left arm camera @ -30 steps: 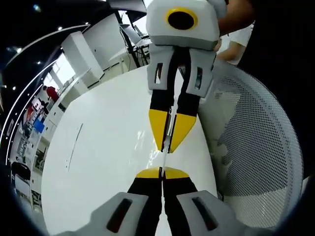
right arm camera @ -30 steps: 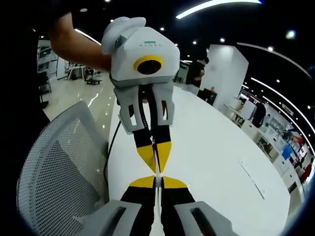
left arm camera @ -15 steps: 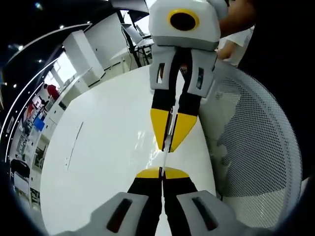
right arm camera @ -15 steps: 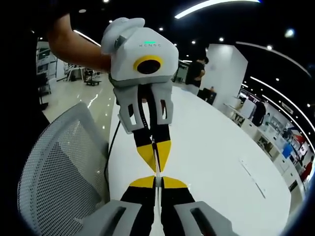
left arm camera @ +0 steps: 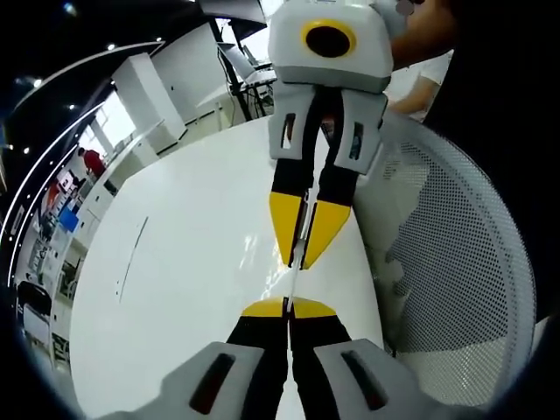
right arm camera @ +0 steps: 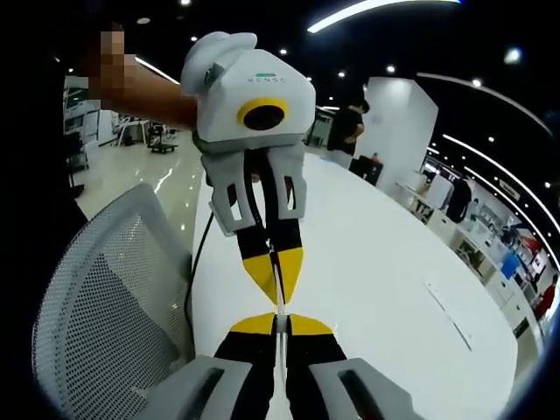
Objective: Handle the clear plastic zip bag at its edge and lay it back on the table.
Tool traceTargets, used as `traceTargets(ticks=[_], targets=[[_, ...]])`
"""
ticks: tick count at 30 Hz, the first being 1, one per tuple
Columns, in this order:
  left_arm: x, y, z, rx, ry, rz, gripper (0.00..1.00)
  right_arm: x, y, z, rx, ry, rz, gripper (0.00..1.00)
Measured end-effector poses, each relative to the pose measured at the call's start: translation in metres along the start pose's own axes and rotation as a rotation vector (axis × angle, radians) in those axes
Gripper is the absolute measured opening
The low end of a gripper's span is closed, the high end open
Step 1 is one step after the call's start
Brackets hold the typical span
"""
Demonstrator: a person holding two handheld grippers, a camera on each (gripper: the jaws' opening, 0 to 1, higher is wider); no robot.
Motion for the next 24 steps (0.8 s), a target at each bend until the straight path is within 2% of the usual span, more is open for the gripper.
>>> traceTargets(ticks=[24], targets=[[-0.0021, 0.0023, -0.0007, -0.005, -0.007, -0.014, 0.00, 0.0019, 0.0039, 0.0007, 0.002, 0.009, 0.021, 0.00]])
Point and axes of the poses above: the point that each gripper's makers call its tool centre point, and the gripper's own axes: z roughly forward along the fingers, x roughly to its right, y roughly out of its underside, the point moved 10 cm from there along -z, roughly backward along the fingers, and after that the axes turned 14 degrees about -x, right-handed, at the moved point
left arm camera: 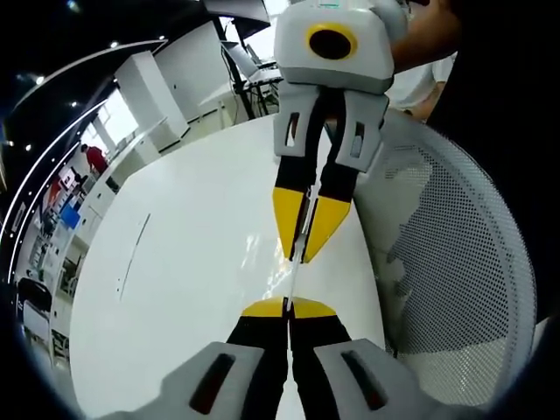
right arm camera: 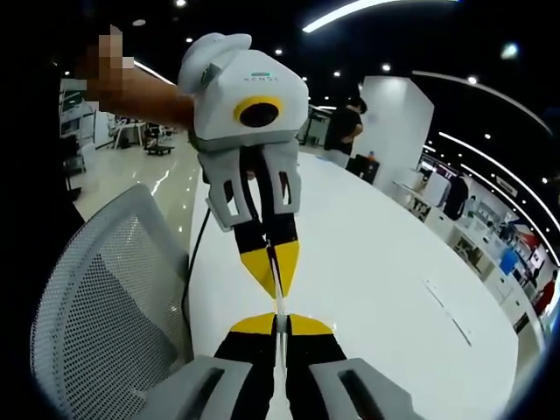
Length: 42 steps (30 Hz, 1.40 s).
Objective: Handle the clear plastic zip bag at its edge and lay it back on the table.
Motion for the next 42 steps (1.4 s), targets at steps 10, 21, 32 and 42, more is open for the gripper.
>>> traceTargets(ticks=[10, 21, 32, 42], targets=[[-0.0014, 0.0024, -0.0011, 0.001, -0.003, -0.008, 0.00, 0.0011, 0.0016, -0.0010, -0.001, 0.006, 0.006, 0.00], [-0.0023, 0.0021, -0.0014, 0.003, -0.004, -0.009, 0.00, 0.0018, 0.0011, -0.0018, -0.001, 0.009, 0.007, 0.00], [-0.0026, 0.0022, -0.0016, 0.005, -0.003, -0.010, 0.00, 0.0015, 0.0021, -0.0033, -0.002, 0.015, 0.012, 0.00], [-0.0019, 0.0005, -0.0019, 0.006, -0.003, -0.010, 0.00, 0.0014, 0.0026, -0.0037, 0.000, 0.018, 0.019, 0.00]])
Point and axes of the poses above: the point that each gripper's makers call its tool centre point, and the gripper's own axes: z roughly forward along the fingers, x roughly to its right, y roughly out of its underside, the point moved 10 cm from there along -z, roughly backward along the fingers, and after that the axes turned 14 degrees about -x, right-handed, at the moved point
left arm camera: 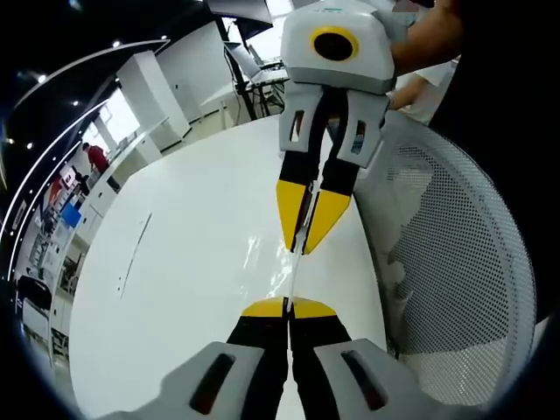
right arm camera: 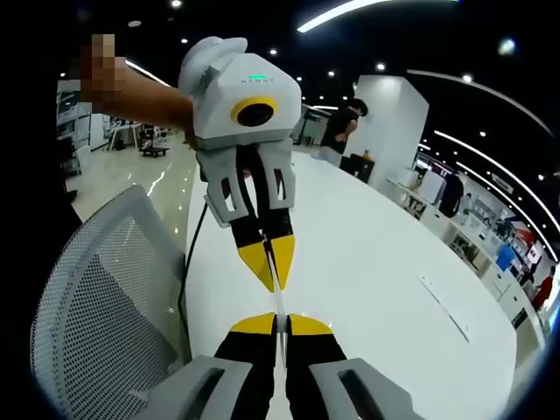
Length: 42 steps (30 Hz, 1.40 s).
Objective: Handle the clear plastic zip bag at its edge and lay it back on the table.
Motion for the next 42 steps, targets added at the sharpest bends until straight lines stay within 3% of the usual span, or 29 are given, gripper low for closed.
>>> traceTargets(ticks=[42], targets=[[-0.0031, 0.0080, 0.0019, -0.003, 0.001, -0.016, 0.00, 0.0013, 0.0027, 0.0002, -0.009, -0.003, 0.009, 0.00]])
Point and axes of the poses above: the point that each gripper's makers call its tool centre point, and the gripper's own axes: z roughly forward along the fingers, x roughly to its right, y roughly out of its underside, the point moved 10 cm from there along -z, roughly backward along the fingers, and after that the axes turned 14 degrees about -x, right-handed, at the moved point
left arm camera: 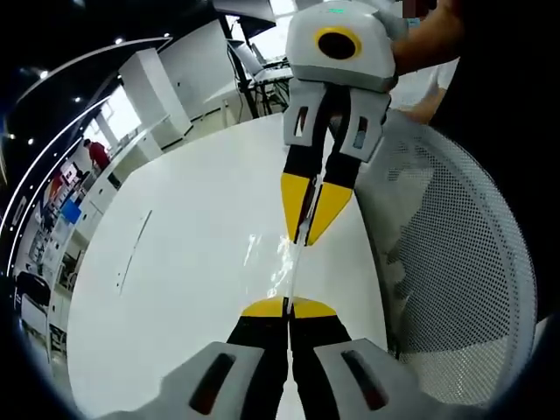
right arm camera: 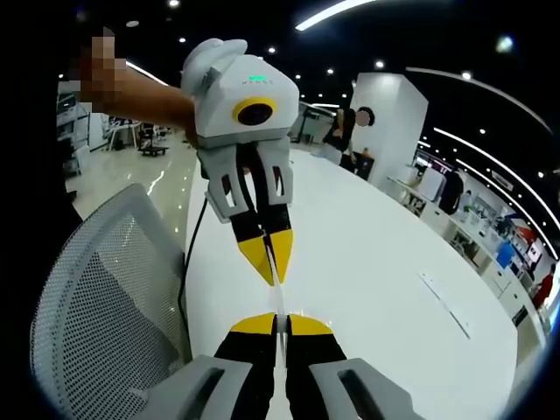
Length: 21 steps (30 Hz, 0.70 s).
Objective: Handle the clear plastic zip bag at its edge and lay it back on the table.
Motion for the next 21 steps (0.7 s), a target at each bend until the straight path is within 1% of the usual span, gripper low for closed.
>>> traceTargets(ticks=[21], targets=[[0.0010, -0.0014, -0.0030, 0.001, -0.006, -0.007, 0.00, 0.0004, -0.0004, 0.0002, 0.008, 0.001, 0.006, 0.00]])
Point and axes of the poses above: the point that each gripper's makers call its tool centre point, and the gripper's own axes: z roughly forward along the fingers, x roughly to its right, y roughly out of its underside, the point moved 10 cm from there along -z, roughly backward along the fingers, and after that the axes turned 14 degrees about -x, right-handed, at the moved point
